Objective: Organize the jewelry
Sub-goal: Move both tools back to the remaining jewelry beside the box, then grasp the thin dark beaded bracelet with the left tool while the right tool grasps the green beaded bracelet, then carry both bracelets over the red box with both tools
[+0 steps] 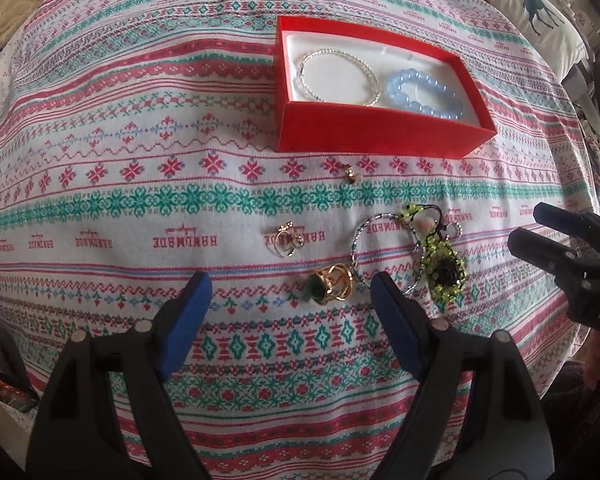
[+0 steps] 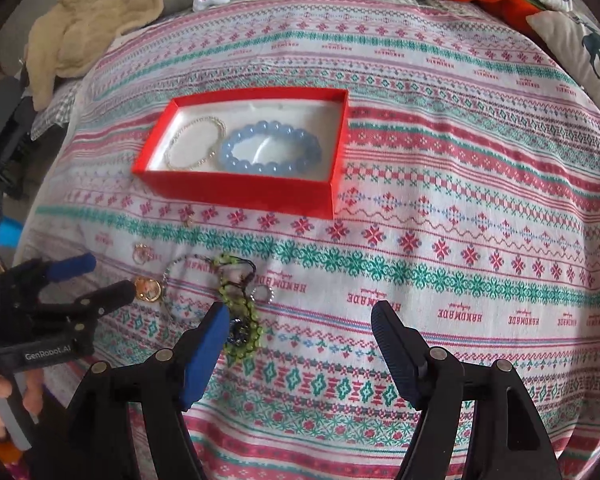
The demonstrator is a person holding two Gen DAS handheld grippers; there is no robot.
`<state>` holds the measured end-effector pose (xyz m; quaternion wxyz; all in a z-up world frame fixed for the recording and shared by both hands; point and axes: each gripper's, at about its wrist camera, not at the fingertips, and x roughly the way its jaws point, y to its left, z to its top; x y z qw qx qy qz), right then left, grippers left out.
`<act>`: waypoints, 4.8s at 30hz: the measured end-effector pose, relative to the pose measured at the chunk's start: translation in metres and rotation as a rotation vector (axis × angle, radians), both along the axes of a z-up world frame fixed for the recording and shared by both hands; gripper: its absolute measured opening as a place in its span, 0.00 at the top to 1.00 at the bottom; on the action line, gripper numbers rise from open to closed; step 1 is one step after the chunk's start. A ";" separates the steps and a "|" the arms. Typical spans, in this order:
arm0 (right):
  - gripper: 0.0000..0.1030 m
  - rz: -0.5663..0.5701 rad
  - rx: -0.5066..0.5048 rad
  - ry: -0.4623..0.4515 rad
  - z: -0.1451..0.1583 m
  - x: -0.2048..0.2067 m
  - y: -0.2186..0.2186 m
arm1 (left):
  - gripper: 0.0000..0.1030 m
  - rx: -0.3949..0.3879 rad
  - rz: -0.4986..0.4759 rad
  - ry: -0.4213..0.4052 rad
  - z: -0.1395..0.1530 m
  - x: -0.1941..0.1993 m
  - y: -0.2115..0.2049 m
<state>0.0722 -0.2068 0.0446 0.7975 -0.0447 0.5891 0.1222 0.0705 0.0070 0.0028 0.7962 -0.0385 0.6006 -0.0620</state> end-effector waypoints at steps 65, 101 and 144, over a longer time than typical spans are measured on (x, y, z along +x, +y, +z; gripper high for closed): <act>0.81 0.073 0.060 0.131 -0.073 0.025 0.077 | 0.96 -0.090 0.020 -0.071 0.007 0.011 0.004; 0.94 0.091 0.235 -0.083 0.038 -0.011 0.048 | 0.96 -0.177 0.006 -0.199 0.068 -0.005 -0.006; 0.93 -0.059 0.271 -0.220 0.039 0.076 0.008 | 0.96 -0.146 0.081 -0.246 0.040 0.079 -0.030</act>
